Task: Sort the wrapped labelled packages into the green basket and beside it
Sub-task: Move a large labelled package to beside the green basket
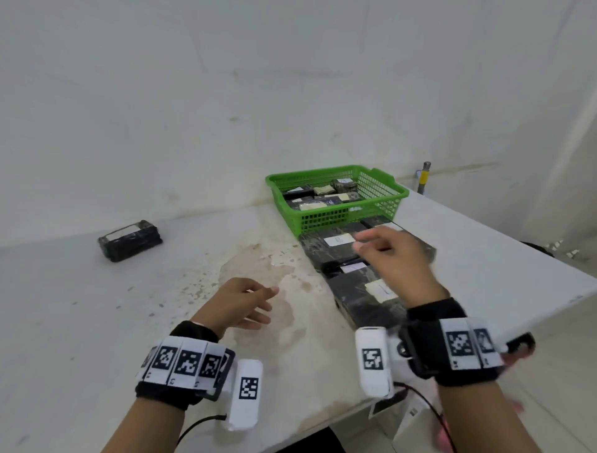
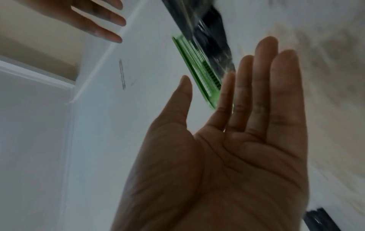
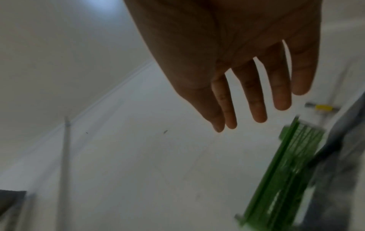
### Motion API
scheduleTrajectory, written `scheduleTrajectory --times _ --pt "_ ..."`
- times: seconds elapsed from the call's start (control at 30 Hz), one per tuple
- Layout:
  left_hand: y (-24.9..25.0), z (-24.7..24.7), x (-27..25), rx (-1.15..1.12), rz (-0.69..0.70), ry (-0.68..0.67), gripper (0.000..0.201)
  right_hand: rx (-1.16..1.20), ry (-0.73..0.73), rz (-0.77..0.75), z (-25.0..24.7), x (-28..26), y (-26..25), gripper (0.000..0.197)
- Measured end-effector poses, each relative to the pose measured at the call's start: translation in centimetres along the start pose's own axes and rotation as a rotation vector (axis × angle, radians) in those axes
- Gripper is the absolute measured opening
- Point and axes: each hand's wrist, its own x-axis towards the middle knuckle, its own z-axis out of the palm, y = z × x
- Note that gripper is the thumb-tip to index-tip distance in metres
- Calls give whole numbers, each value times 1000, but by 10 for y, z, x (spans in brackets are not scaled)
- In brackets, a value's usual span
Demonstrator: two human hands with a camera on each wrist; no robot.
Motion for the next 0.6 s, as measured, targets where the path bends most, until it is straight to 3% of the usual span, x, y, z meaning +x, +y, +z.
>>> scheduleTrajectory --times 0.13,0.3,0.43,0.6 --pt "-26 -66 -9 -120 -18 167 29 98 -236 24 100 19 -24 14" --pt "-59 -154 -12 -299 -4 452 18 166 -499 213 222 49 -57 28" --pt "-81 -206 -7 -422 17 621 9 148 -553 321 300 79 -78 38" --pt "-100 -225 -1 -498 36 705 9 30 -507 356 383 135 -87 82"
